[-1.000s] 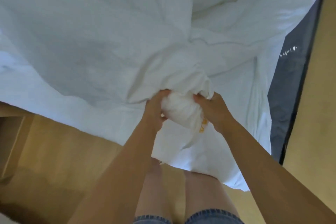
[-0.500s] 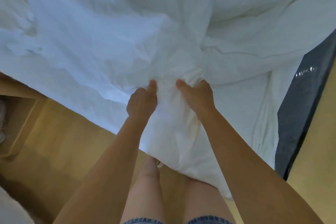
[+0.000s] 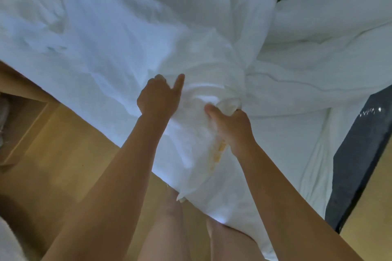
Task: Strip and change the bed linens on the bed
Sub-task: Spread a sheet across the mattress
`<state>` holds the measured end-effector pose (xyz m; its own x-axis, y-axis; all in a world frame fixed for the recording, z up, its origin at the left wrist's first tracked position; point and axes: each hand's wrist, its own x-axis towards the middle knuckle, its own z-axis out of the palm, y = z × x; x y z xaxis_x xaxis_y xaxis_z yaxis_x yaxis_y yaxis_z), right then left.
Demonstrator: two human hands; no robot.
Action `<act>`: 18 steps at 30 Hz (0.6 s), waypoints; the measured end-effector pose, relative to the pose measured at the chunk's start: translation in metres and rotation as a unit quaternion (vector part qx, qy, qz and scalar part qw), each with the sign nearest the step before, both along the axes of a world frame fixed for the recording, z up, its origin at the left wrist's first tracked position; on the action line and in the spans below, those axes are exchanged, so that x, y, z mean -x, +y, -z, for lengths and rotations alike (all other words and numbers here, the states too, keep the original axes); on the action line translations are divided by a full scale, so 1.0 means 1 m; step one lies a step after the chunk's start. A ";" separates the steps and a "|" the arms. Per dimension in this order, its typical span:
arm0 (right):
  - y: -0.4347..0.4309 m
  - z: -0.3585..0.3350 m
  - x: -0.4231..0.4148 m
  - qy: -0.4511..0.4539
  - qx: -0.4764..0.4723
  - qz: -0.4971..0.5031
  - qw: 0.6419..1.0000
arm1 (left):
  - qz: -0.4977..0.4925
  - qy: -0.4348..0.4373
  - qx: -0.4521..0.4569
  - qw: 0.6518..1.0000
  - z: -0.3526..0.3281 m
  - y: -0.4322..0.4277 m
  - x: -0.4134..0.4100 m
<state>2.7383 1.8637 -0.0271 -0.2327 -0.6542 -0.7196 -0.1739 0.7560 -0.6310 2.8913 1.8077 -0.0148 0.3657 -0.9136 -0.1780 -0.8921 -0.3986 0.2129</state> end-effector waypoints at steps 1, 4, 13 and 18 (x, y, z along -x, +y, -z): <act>-0.002 0.000 0.001 -0.005 -0.005 0.000 1.000 | 0.015 -0.002 0.026 1.000 -0.001 0.013 0.005; -0.007 0.002 0.003 -0.012 -0.005 0.007 1.000 | 0.096 0.052 0.036 0.993 0.002 0.042 0.020; 0.000 0.014 0.007 0.030 0.046 0.037 0.998 | 0.154 0.152 0.174 0.961 0.005 -0.005 0.033; -0.008 0.017 0.008 0.053 0.032 0.048 0.997 | 0.197 0.134 0.091 0.967 0.010 -0.040 0.045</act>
